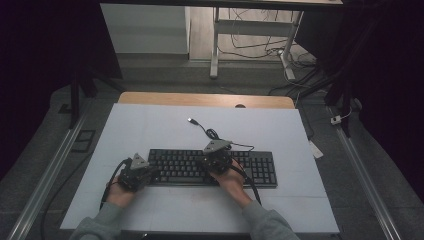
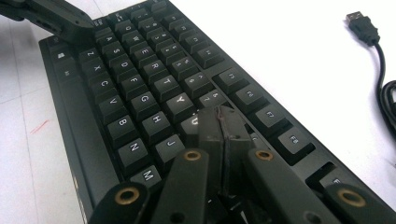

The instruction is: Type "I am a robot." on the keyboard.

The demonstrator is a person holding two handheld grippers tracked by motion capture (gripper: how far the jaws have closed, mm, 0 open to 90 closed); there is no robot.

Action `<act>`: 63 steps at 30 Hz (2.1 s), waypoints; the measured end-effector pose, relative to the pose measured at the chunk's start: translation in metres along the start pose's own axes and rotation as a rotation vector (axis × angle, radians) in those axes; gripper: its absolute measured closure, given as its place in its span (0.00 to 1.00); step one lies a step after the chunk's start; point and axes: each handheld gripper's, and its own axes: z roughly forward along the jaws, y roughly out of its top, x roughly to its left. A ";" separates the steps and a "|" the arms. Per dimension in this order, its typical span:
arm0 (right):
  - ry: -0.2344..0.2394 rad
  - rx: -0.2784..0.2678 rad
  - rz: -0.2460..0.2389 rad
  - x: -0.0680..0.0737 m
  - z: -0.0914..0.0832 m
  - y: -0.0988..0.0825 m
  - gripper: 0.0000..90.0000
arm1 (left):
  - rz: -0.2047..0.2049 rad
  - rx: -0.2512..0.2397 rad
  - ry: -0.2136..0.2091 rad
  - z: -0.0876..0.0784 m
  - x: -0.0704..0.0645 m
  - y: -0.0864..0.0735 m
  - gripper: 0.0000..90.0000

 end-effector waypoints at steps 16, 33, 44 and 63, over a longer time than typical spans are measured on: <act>-0.002 -0.030 0.014 0.001 -0.008 0.006 0.99 | -0.009 -0.019 0.000 -0.003 0.000 0.000 0.99; -0.002 -0.085 0.037 -0.011 -0.042 -0.014 0.62 | -0.056 -0.107 -0.020 -0.012 0.006 -0.002 0.70; -0.012 -0.083 0.057 -0.016 -0.052 -0.023 0.58 | -0.086 -0.109 -0.001 -0.012 0.008 -0.004 0.54; -0.028 -0.080 0.081 -0.012 -0.082 -0.047 0.58 | -0.089 -0.131 0.013 -0.018 0.009 -0.003 0.42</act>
